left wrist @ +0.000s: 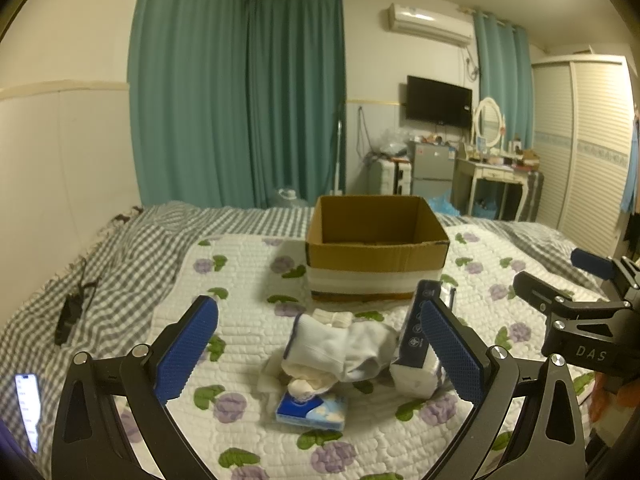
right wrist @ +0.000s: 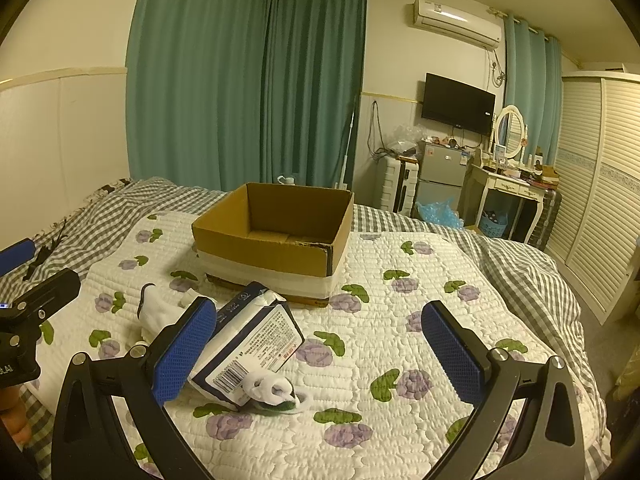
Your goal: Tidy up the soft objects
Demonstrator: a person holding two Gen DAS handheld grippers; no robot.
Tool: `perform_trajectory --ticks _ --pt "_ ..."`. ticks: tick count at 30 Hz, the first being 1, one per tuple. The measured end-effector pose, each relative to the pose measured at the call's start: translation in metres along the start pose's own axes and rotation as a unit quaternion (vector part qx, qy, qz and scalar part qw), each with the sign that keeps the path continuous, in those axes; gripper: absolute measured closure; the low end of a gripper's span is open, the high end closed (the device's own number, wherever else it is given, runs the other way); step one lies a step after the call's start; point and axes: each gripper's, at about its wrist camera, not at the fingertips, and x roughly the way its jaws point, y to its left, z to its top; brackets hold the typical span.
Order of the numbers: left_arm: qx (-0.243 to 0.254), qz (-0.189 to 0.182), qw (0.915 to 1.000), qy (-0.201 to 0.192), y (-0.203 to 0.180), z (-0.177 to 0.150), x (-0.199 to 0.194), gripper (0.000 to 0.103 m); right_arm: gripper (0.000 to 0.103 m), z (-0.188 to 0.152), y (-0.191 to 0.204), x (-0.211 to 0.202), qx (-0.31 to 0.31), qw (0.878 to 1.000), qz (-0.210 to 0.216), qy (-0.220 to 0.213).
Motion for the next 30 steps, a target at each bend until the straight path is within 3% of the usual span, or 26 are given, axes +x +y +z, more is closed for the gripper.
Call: perform_trajectory --ticks 30 --pt "0.001 0.000 1.0000 0.002 -0.0034 -0.0017 0.0011 0.000 0.000 -0.0011 -0.0017 0.0041 0.001 1.000 0.003 0.010"
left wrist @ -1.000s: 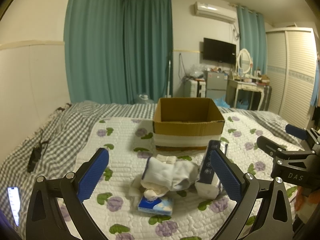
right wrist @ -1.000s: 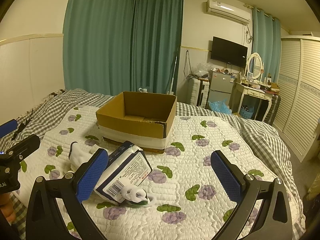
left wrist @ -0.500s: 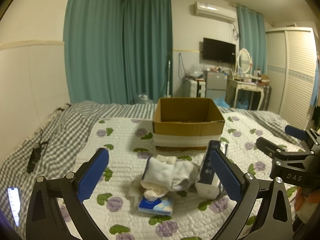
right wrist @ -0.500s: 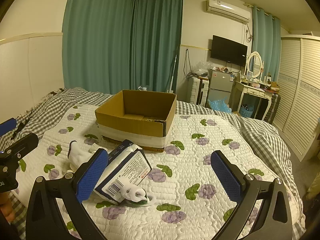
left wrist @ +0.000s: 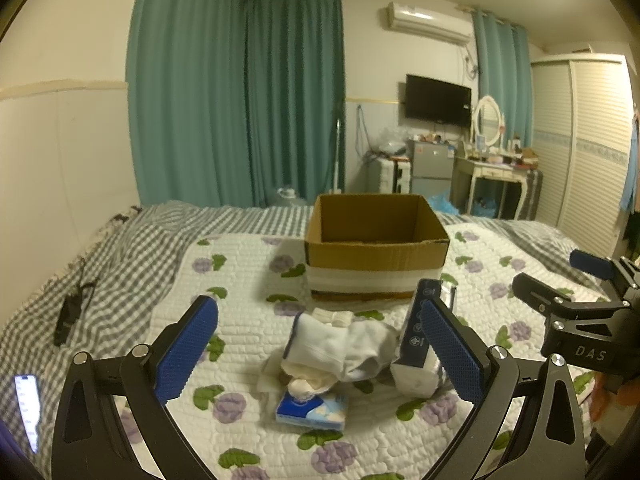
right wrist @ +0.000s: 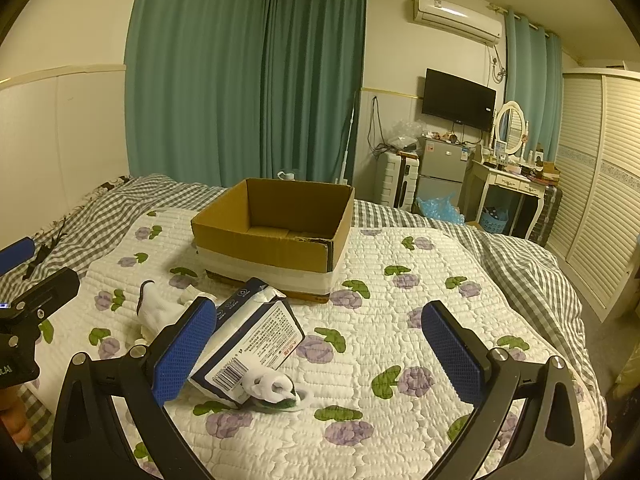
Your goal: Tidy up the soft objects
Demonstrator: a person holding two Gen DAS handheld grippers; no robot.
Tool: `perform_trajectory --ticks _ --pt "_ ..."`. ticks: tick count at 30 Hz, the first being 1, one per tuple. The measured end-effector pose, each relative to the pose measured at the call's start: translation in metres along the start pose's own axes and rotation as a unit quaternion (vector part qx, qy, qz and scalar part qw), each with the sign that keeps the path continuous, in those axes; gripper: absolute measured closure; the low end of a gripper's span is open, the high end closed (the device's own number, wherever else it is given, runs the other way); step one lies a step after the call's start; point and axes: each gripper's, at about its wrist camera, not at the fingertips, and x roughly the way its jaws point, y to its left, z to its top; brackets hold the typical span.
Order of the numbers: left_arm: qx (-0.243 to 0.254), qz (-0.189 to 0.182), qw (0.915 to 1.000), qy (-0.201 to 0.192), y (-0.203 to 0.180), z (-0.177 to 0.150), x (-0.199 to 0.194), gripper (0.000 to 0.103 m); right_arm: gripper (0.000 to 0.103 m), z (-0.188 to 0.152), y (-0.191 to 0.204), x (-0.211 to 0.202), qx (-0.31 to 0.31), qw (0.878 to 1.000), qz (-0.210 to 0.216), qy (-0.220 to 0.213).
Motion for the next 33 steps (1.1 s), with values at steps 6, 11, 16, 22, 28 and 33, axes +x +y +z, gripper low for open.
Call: perform_trajectory --ticks 6,11,16,22,28,33 --pt "0.000 -0.001 1.0000 0.001 0.000 0.000 0.000 0.000 0.000 0.000 0.000 0.000 0.000 1.000 0.000 0.000" --pt "0.001 0.000 1.0000 0.000 0.000 0.000 0.000 0.000 0.000 0.001 0.001 0.000 -0.001 1.000 0.001 0.000" --pt "0.003 -0.001 1.0000 -0.001 0.002 0.001 0.000 0.000 0.000 0.001 0.003 -0.002 -0.004 1.000 0.005 -0.001" --pt "-0.001 -0.001 1.0000 -0.004 0.007 0.003 -0.003 0.000 0.000 0.003 0.009 -0.004 -0.013 1.000 0.014 0.002" --pt "0.002 0.004 0.9999 0.013 0.017 -0.004 0.006 0.000 0.000 -0.004 0.027 0.003 -0.033 0.999 0.035 0.023" --pt "0.001 0.004 0.9990 0.044 0.028 -0.023 0.026 0.000 0.000 -0.020 0.057 0.023 -0.060 0.995 0.058 0.062"
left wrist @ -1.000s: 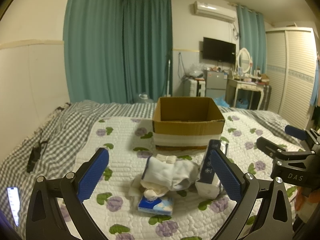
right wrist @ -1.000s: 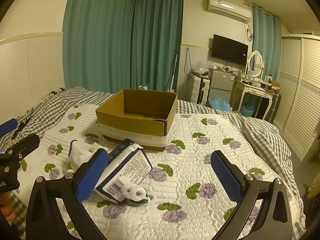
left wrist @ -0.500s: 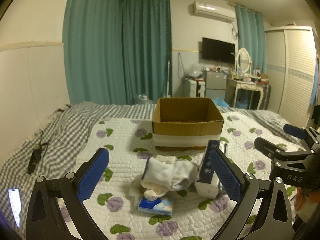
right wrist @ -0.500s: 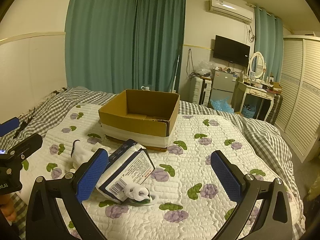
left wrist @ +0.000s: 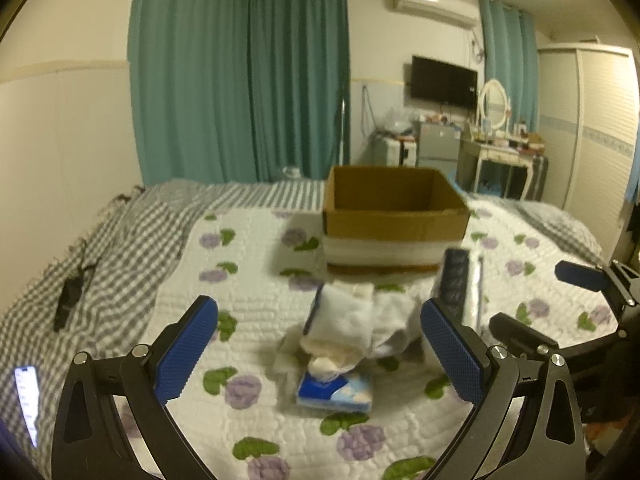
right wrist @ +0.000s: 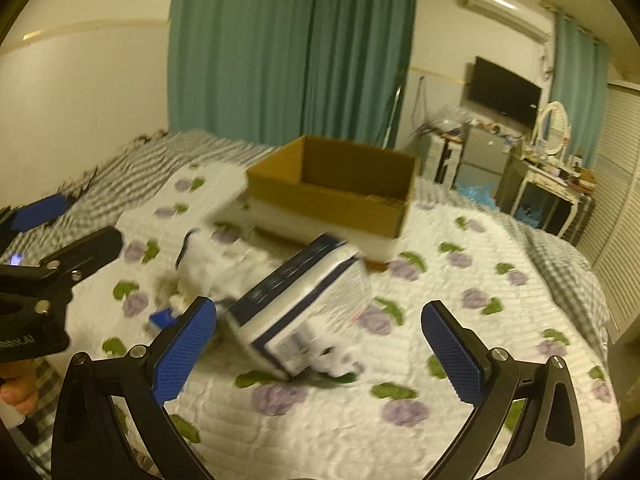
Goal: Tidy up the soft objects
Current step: 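Grasp the white tissue pack with the right gripper while the left gripper grasps the white sock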
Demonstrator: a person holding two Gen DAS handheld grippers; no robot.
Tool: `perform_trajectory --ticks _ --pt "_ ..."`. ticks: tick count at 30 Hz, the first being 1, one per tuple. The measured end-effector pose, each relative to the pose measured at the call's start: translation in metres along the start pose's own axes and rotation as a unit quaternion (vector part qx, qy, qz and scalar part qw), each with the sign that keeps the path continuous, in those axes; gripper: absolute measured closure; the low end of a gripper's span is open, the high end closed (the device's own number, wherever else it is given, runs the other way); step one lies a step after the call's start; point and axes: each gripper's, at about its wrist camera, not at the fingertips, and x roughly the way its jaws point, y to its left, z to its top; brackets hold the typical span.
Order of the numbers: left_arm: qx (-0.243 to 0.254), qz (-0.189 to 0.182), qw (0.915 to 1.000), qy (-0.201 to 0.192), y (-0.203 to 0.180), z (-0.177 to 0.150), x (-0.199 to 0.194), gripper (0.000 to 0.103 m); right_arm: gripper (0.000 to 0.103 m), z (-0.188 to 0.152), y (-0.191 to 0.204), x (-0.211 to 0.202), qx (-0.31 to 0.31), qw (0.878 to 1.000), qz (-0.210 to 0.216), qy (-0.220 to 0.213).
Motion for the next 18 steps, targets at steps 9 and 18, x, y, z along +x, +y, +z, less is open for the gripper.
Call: perform_trajectory --ticks 9,18 --pt "-0.005 0.000 0.9989 0.047 0.018 -0.017 0.033 0.000 0.000 -0.006 0.027 0.050 -0.028 0.998 -0.017 0.049" --pt "0.000 -0.009 0.9974 0.072 0.020 -0.023 0.050 0.000 0.009 -0.015 0.028 0.088 -0.032 0.995 -0.034 0.090"
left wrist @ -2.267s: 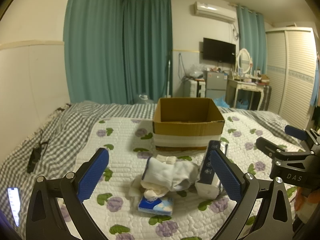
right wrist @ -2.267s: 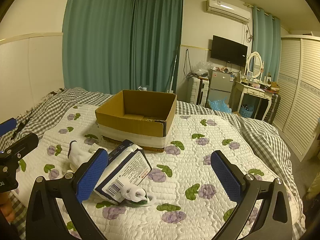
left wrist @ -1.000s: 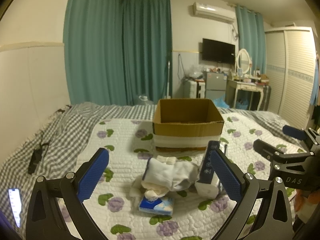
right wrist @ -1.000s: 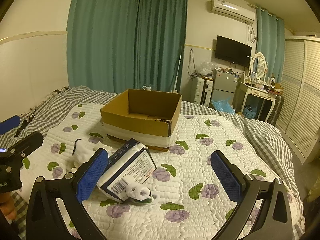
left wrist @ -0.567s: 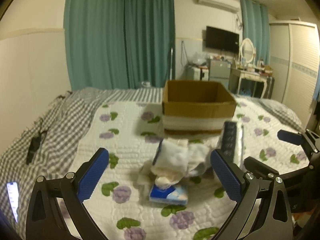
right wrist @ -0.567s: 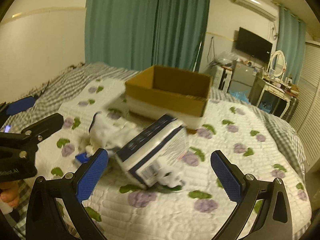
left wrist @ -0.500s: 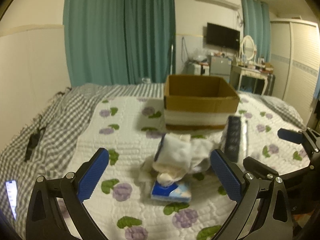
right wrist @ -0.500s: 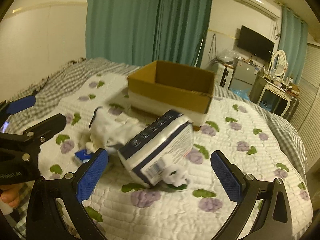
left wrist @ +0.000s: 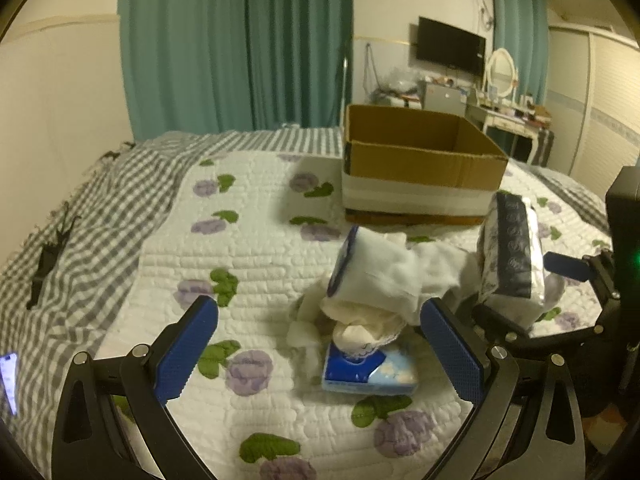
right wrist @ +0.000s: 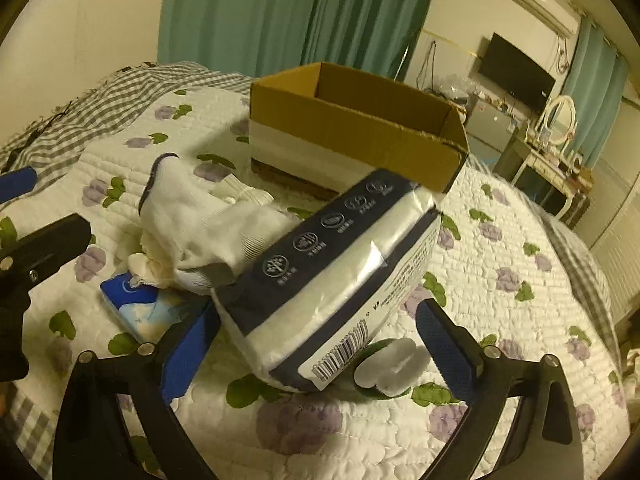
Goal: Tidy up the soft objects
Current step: 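Grasp the white tissue pack with the right gripper while the left gripper grasps the white sock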
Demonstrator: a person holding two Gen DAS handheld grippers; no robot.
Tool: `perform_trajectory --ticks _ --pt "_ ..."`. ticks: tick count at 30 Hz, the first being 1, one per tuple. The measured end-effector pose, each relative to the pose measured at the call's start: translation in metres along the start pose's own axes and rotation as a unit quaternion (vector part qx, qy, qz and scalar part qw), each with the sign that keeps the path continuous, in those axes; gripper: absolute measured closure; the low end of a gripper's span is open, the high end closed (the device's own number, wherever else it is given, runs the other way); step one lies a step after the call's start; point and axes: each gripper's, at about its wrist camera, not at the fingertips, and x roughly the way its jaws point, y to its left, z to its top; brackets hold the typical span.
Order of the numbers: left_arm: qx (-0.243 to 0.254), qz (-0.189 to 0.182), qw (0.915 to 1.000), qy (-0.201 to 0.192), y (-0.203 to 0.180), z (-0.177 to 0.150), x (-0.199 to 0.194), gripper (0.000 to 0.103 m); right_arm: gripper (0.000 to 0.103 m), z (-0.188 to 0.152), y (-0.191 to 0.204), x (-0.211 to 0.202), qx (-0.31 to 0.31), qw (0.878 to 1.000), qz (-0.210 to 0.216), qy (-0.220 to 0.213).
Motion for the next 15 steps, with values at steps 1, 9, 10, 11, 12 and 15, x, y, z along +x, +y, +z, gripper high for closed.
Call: perform_trajectory --ticks 1,9,10,11,12,15 --pt "0.003 0.000 1.0000 0.003 -0.001 0.000 0.002 0.001 0.010 0.000 -0.001 0.000 0.004 1.000 0.003 -0.001" --pt "0.027 0.001 0.9996 0.009 -0.016 0.000 0.007 0.001 0.048 0.003 -0.010 -0.009 0.021 0.999 0.038 -0.011" --pt "0.027 -0.002 0.9996 0.006 -0.019 0.001 0.006 0.001 0.051 0.003 -0.012 -0.011 0.024 0.999 0.041 -0.015" --pt "0.029 -0.008 0.9996 0.005 -0.023 0.003 0.005 0.001 0.053 0.004 -0.017 -0.014 0.030 0.998 0.045 -0.019" --pt "0.032 -0.011 0.9994 0.003 -0.026 0.004 0.006 0.001 0.055 0.005 -0.020 -0.016 0.035 0.998 0.048 -0.022" --pt "0.048 -0.020 0.9986 0.002 -0.042 0.007 0.011 0.002 0.057 0.008 -0.032 -0.027 0.049 0.997 0.049 -0.042"
